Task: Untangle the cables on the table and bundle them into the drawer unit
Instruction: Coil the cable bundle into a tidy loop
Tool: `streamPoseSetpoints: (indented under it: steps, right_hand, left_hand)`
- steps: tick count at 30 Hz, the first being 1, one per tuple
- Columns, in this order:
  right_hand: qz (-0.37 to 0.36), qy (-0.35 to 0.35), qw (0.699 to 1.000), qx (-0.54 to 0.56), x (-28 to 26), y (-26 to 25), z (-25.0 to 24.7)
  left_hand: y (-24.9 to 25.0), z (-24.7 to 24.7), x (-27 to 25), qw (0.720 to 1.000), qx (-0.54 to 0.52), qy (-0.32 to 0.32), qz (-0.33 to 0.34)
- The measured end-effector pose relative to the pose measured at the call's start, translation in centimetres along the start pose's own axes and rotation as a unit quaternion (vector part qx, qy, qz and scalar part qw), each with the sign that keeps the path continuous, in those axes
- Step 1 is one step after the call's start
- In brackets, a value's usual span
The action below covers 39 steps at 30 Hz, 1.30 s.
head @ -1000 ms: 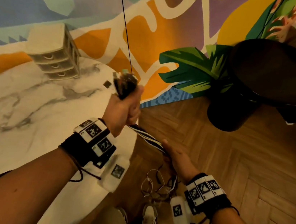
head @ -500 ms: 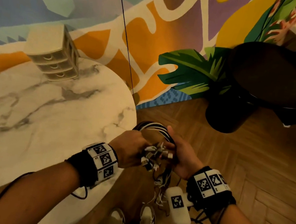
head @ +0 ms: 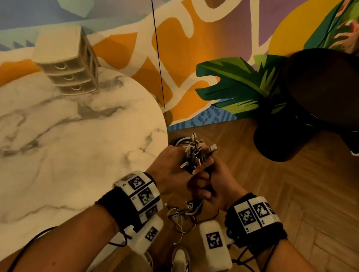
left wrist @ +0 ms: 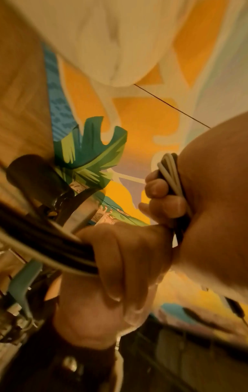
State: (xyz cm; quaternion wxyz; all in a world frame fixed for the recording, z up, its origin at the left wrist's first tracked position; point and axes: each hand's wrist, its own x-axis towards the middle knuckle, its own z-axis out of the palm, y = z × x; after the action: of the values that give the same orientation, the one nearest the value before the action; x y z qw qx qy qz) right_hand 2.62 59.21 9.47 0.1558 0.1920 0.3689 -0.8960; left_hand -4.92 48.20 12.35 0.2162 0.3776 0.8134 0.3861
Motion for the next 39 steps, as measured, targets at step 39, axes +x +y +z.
streamPoseSetpoints:
  steps: [39]
  right_hand:
    - [-0.084,0.18,0.943,-0.265,-1.5,0.5,0.9]
  left_hand:
    - [0.5,1.0,1.3,0.963,-0.253,0.044,-0.077]
